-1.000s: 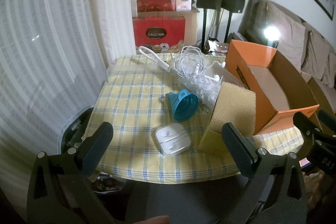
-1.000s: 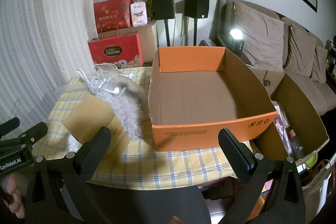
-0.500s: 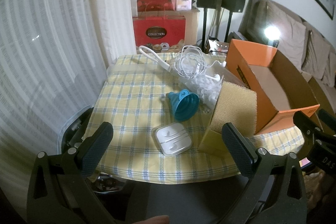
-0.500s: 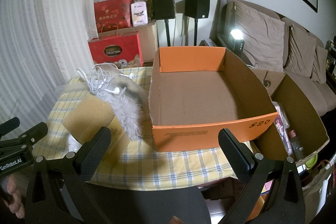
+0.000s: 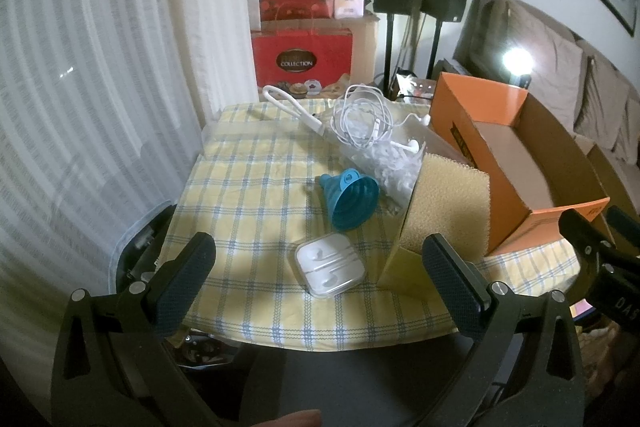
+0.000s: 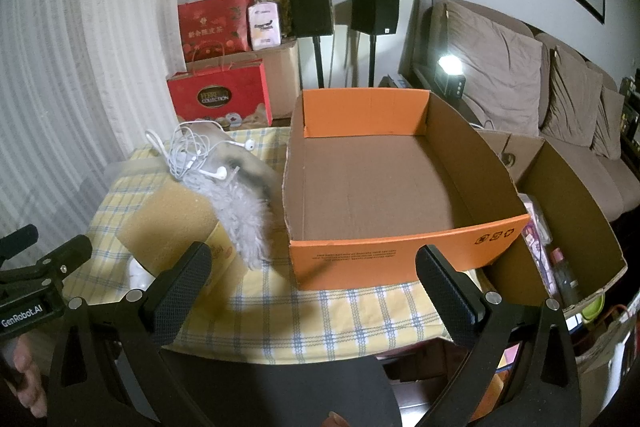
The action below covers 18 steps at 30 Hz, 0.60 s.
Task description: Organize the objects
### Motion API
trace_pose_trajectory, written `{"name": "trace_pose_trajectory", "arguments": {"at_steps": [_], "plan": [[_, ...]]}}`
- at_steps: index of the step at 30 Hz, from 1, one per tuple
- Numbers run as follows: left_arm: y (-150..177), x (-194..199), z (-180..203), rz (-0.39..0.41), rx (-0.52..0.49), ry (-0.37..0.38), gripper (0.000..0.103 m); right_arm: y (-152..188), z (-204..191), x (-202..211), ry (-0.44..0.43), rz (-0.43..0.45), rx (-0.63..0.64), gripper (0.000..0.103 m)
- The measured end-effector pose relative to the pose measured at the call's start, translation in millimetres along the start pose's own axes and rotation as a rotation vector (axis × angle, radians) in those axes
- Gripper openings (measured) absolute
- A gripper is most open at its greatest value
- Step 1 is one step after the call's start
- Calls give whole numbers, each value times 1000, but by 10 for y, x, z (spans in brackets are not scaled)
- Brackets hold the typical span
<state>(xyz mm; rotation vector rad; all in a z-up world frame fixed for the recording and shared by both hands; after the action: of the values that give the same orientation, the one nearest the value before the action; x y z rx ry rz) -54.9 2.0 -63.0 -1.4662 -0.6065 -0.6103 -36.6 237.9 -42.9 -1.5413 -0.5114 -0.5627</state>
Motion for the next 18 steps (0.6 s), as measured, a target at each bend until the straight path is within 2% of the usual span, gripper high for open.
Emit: {"name": "trace_pose_trajectory", "arguments": {"at_steps": [18], "plan": [[74, -146, 12, -7, -8, 9, 103, 11, 21, -29, 2, -1, -3, 103]]}}
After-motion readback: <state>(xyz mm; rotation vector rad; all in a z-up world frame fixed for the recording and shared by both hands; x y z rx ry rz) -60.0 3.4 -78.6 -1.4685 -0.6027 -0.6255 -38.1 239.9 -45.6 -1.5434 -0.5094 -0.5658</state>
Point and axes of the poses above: each gripper's, at about its wrist camera, not at the fingertips, and x roughly against the way its jaws point, z to its right, y to its underside, the point moved 8 cm from there along -x, roughly the way its jaws point, and after that the axes turned 1 degree about z, right-handed, at the moved point
